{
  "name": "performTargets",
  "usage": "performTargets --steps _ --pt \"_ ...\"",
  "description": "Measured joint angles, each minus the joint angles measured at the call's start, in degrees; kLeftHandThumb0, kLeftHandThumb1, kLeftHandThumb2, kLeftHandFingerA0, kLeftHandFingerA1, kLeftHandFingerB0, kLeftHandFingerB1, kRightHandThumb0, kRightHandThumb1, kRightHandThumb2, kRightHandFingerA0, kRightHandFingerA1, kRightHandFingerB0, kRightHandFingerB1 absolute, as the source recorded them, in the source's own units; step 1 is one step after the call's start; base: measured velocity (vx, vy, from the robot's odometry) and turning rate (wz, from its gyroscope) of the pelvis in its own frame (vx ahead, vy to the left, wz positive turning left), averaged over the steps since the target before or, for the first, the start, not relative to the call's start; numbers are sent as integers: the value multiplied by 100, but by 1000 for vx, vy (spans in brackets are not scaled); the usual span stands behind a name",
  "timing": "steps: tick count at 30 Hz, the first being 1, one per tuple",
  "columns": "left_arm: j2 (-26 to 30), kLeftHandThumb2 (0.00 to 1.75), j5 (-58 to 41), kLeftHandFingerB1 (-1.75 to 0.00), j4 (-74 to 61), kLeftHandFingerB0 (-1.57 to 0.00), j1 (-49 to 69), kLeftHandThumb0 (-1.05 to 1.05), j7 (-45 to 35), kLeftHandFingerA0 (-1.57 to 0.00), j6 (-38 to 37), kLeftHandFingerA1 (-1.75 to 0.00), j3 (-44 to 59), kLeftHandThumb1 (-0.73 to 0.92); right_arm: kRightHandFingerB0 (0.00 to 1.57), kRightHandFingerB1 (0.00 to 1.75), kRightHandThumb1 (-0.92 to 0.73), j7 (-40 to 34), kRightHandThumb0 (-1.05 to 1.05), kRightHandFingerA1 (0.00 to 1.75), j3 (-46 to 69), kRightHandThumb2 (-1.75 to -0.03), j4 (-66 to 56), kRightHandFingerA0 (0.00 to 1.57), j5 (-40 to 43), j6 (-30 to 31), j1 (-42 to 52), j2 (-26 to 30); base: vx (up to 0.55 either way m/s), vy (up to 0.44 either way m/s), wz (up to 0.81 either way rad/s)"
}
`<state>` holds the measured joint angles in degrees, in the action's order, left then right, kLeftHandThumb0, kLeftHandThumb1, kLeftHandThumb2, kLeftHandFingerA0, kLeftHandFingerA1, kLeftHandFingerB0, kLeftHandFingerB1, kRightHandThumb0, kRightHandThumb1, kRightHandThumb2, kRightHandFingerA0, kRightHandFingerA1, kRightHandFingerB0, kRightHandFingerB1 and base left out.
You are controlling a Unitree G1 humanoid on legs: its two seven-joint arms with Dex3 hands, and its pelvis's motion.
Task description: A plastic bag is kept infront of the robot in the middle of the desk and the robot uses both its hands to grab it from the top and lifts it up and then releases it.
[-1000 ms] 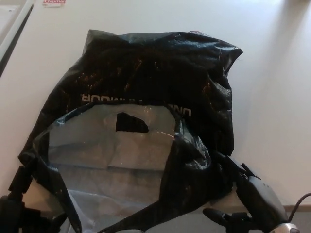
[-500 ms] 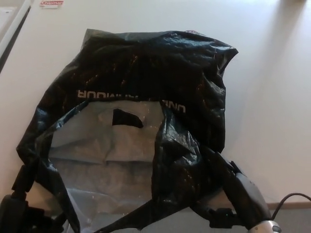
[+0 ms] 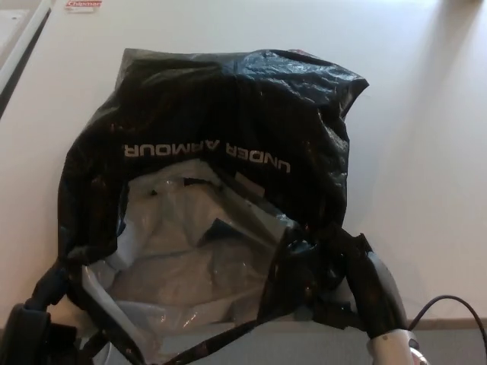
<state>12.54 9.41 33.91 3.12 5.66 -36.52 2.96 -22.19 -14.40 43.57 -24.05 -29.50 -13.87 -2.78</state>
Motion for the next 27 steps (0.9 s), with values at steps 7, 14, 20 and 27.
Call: performTargets --steps 7,14,20,27 --pt "0 54 -187 -175 -110 -34 34 -29 -350 -55 42 -175 -57 64 41 147 -69 -96 -35 165 -11 -53 12 55 102 -119 22 -158 0 0 0" --pt "-96 51 -312 -175 -670 -40 275 -30 -620 -59 125 -175 -255 67 39 144 -69 -100 -35 164 -91 -53 -153 53 151 -158 190 -206 0 0 0" --pt "-178 56 -396 -175 -1460 -50 606 -32 -799 -73 162 -175 -488 67 35 147 -70 -59 -36 165 -131 -51 -503 50 229 -169 443 -256 0 0 0" --pt "-418 77 -442 -132 -3060 -81 973 -49 -934 -111 267 -150 -890 51 36 144 -72 327 -28 166 -372 -51 -1764 51 381 -32 1038 -290 0 0 0"
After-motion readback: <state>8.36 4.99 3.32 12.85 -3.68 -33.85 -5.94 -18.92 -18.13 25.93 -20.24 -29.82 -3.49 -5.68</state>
